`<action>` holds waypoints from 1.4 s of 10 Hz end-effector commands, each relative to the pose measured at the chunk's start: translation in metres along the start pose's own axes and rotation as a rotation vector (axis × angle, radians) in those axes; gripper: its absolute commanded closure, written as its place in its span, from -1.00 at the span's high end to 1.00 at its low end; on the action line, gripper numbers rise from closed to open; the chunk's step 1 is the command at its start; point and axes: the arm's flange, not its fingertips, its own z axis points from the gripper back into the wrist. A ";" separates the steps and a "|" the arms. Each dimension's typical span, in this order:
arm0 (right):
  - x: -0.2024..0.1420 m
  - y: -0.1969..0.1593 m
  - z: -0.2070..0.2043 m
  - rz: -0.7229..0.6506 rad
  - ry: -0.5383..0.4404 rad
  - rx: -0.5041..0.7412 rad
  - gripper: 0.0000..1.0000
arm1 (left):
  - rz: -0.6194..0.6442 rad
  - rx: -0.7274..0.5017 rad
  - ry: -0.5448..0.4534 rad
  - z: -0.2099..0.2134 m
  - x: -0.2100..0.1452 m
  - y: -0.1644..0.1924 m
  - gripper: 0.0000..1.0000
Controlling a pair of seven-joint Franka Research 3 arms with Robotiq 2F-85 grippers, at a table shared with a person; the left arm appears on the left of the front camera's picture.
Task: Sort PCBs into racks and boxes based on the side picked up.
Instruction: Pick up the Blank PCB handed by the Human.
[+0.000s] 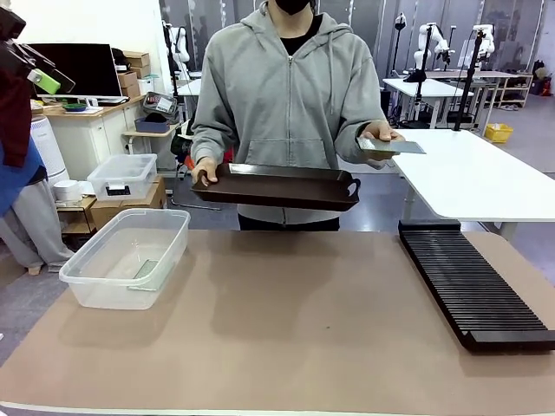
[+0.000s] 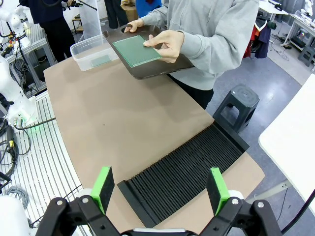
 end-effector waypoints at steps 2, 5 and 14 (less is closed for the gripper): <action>-0.001 0.000 -0.001 0.002 -0.001 0.001 1.00 | -0.001 -0.002 -0.003 0.001 0.000 -0.002 1.00; 0.000 0.000 0.000 0.000 0.000 0.000 1.00 | -0.001 -0.002 -0.003 0.001 0.000 -0.002 1.00; 0.043 -0.076 -0.085 -0.706 0.037 0.341 1.00 | -0.001 -0.002 -0.003 0.001 0.000 -0.002 1.00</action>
